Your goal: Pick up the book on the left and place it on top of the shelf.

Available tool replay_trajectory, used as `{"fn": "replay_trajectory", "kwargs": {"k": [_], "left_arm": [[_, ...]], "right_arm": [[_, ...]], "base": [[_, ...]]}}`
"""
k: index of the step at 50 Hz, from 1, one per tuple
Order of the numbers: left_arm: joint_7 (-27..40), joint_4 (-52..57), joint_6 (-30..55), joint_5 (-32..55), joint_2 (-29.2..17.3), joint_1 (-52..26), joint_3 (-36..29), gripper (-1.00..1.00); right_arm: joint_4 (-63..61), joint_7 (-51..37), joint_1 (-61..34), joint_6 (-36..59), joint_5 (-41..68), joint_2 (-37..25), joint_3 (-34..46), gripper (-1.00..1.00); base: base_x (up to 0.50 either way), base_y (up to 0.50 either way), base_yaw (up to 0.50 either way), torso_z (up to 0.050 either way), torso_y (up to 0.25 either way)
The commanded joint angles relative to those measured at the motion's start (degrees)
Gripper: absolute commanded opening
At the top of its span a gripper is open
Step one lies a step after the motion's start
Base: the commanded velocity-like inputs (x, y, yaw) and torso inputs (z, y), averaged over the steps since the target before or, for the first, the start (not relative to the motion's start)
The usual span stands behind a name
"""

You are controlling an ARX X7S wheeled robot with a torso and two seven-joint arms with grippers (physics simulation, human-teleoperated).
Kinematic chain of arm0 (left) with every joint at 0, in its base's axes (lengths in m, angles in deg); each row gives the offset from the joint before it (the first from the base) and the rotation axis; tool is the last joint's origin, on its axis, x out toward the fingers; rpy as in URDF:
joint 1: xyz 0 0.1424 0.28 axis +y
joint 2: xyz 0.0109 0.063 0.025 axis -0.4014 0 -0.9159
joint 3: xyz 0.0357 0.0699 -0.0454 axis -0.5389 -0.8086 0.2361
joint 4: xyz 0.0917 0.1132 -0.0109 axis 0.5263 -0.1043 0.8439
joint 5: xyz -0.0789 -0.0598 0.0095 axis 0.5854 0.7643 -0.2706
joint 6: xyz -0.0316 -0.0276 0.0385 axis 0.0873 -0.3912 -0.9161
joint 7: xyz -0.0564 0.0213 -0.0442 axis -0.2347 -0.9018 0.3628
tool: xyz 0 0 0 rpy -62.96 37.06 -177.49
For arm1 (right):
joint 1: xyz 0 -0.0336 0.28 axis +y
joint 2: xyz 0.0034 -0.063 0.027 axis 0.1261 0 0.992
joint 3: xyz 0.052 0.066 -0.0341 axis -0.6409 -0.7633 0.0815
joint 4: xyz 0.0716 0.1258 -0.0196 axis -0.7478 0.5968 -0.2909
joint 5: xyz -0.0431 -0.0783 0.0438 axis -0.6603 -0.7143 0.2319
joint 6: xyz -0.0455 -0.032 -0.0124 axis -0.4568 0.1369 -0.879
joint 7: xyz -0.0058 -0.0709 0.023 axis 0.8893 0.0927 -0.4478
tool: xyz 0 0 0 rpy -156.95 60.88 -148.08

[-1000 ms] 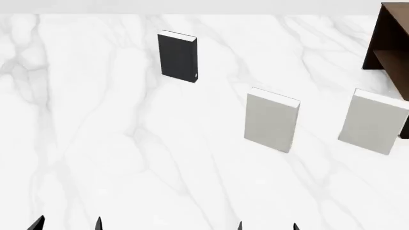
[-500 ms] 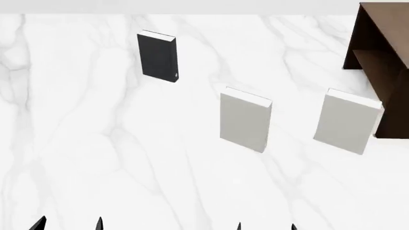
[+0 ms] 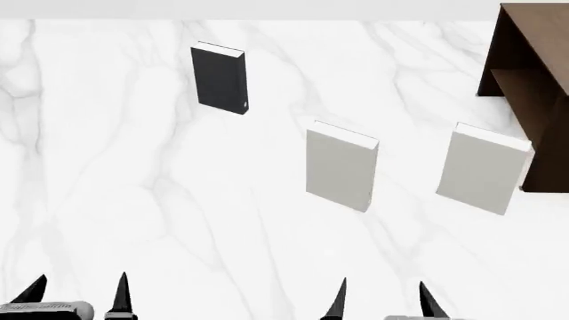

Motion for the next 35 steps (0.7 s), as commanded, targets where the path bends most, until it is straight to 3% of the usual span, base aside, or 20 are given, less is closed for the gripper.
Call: {"fn": "replay_trajectory", "kwargs": {"k": [1, 8, 15, 23, 31, 35], "left_arm": [[3.87, 22.69, 39.33, 8.88, -4.46, -17.50, 3.56, 1.00], [4.15, 25.24, 56.81, 14.44, -5.16, -33.01, 7.48, 1.00], [5.07, 25.59, 64.38, 15.86, -6.04, -42.35, 7.57, 1.00], [5.14, 23.28, 67.38, 16.46, -6.76, -49.05, 7.14, 1.00], [5.01, 22.17, 66.21, 16.66, -6.96, -48.52, 6.83, 1.00], [4.90, 21.90, 66.04, 16.90, -7.15, -48.40, 7.13, 1.00]], "right_arm": [[-20.80, -2.22, -15.57, 34.28, 3.91, -2.45, -0.42, 1.00], [-23.41, -1.50, -33.04, 56.18, 9.79, -2.04, -3.77, 1.00], [-19.98, -1.28, -43.28, 64.08, 11.79, -1.27, -6.88, 1.00], [-19.14, -2.29, -48.92, 65.60, 11.55, -1.90, -6.50, 1.00], [-17.07, -1.94, -49.47, 65.51, 12.13, -1.91, -6.90, 1.00], [-16.86, -2.12, -49.67, 66.58, 12.51, -1.72, -7.19, 1.00]], "base": [[0.00, 0.00, 0.00, 0.000, 0.000], [0.00, 0.00, 0.00, 0.000, 0.000], [0.00, 0.00, 0.00, 0.000, 0.000], [0.00, 0.00, 0.00, 0.000, 0.000], [0.00, 0.00, 0.00, 0.000, 0.000], [0.46, 0.00, 0.00, 0.000, 0.000]]}}
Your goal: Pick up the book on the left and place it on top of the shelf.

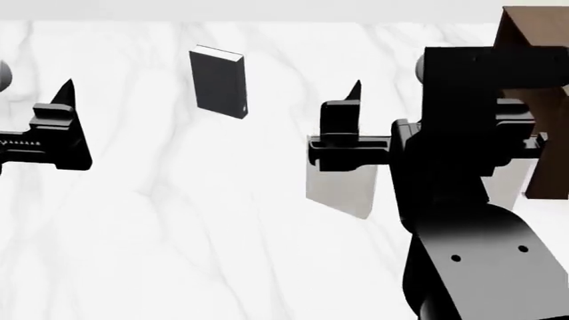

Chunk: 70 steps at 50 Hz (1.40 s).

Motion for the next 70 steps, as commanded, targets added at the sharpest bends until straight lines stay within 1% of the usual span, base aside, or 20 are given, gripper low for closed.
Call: {"fn": "replay_trajectory", "kwargs": {"k": [1, 27, 30, 70], "left_arm": [[0.12, -0.44, 2.69, 1.17, -0.68, -3.20, 0.37, 1.00], [0.53, -0.85, 2.51, 2.49, -0.94, -2.91, 0.89, 1.00], [0.23, -1.26, 1.76, 2.52, -1.45, -1.75, 1.21, 1.00], [1.06, -1.76, 0.82, 4.07, -2.05, -1.23, 1.96, 1.00]], "right_arm": [[1.15, -0.32, -4.02, 4.18, 1.17, 0.05, -0.81, 1.00], [1.73, -0.87, -3.99, 4.51, 2.41, -0.52, -0.05, 1.00], [3.67, -0.35, -1.89, 1.53, 1.86, -1.17, 2.04, 1.00], [5.10, -1.10, -0.86, -0.12, 3.01, -1.81, 3.12, 1.00]], "base": [[0.50, 0.00, 0.00, 0.000, 0.000], [0.50, 0.00, 0.00, 0.000, 0.001], [0.50, 0.00, 0.00, 0.000, 0.003], [0.50, 0.00, 0.00, 0.000, 0.002]]}}
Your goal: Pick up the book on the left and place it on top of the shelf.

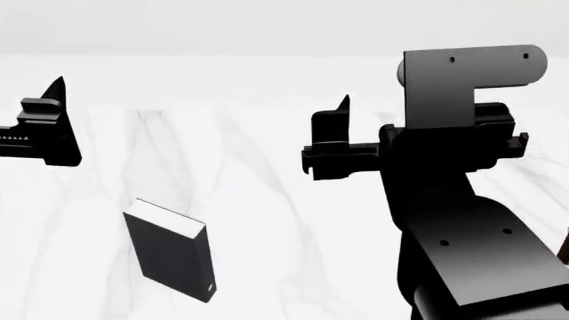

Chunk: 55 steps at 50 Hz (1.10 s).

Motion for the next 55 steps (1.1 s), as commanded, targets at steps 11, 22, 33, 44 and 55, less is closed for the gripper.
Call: {"fn": "replay_trajectory", "kwargs": {"k": [11, 22, 33, 44, 55], "left_arm": [[0.46, -0.29, -0.62, 0.72, -0.35, 0.44, 0.03, 1.00], [0.76, -0.43, -0.73, 1.09, -0.51, 0.41, -0.01, 1.00], [1.10, -0.45, -0.86, 1.48, -0.58, 0.60, 0.03, 1.00], [1.42, -0.58, -0.93, 1.81, -0.79, 0.52, -0.19, 1.00], [1.69, -0.72, -0.85, 2.21, -1.16, 0.32, -0.14, 1.00]], "right_arm": [[0.51, -0.51, 0.63, -0.94, 0.44, -0.43, 1.07, 1.00], [0.79, -0.22, 0.58, -0.85, 1.20, -0.72, 1.12, 1.00], [1.05, 0.07, 0.39, 0.43, 1.97, -1.28, 2.32, 1.00], [1.72, 6.10, -1.77, 4.33, 6.69, -3.55, 6.37, 1.00], [9.23, 16.66, -6.85, 0.05, 9.50, -6.86, 15.07, 1.00]], "base": [[0.28, 0.00, 0.00, 0.000, 0.002], [0.02, 0.00, 0.00, 0.000, 0.000], [0.24, 0.00, 0.00, 0.000, 0.001], [0.00, 0.00, 0.00, 0.000, 0.000], [0.00, 0.00, 0.00, 0.000, 0.000]]}}
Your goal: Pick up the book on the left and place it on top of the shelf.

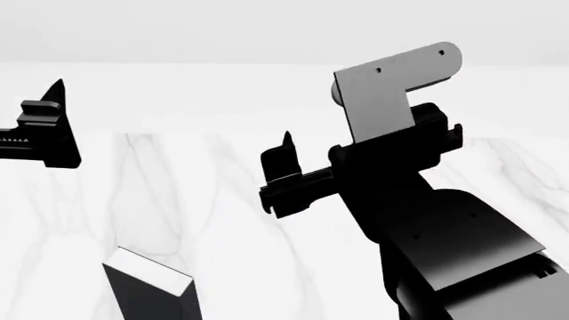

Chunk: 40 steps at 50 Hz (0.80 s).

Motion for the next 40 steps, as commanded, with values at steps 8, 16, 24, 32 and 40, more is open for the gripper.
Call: {"fn": "replay_trajectory", "kwargs": {"k": [8, 16, 24, 32, 40], "left_arm": [[0.42, -0.13, 0.04, 0.69, -0.51, -0.06, -0.06, 1.00], [0.48, -0.38, -0.51, 0.86, -0.75, 0.40, -0.08, 1.00], [0.65, -0.69, -0.79, 1.05, -0.84, 0.49, -0.25, 1.00], [0.85, -0.65, -0.73, 1.37, -1.01, 0.48, -0.22, 1.00], [0.98, -0.94, -1.01, 1.61, -1.10, 0.66, -0.10, 1.00]], "right_arm": [[8.20, 17.75, -8.46, -3.18, 5.71, -4.99, 13.68, 1.00], [9.61, 20.92, -8.36, -8.00, 3.87, -6.06, 19.87, 1.00], [11.35, 23.65, -8.69, -10.46, 3.98, -6.07, 22.06, 1.00], [15.85, 24.64, -9.33, -14.19, 1.34, -4.40, 26.34, 1.00], [17.86, 25.56, -8.75, -15.98, 1.16, -3.38, 27.68, 1.00]], "base": [[0.00, 0.00, 0.00, 0.000, 0.000], [0.00, 0.00, 0.00, 0.000, 0.000], [0.00, 0.00, 0.00, 0.000, 0.000], [0.00, 0.00, 0.00, 0.000, 0.000], [0.00, 0.00, 0.00, 0.000, 0.000]]}}
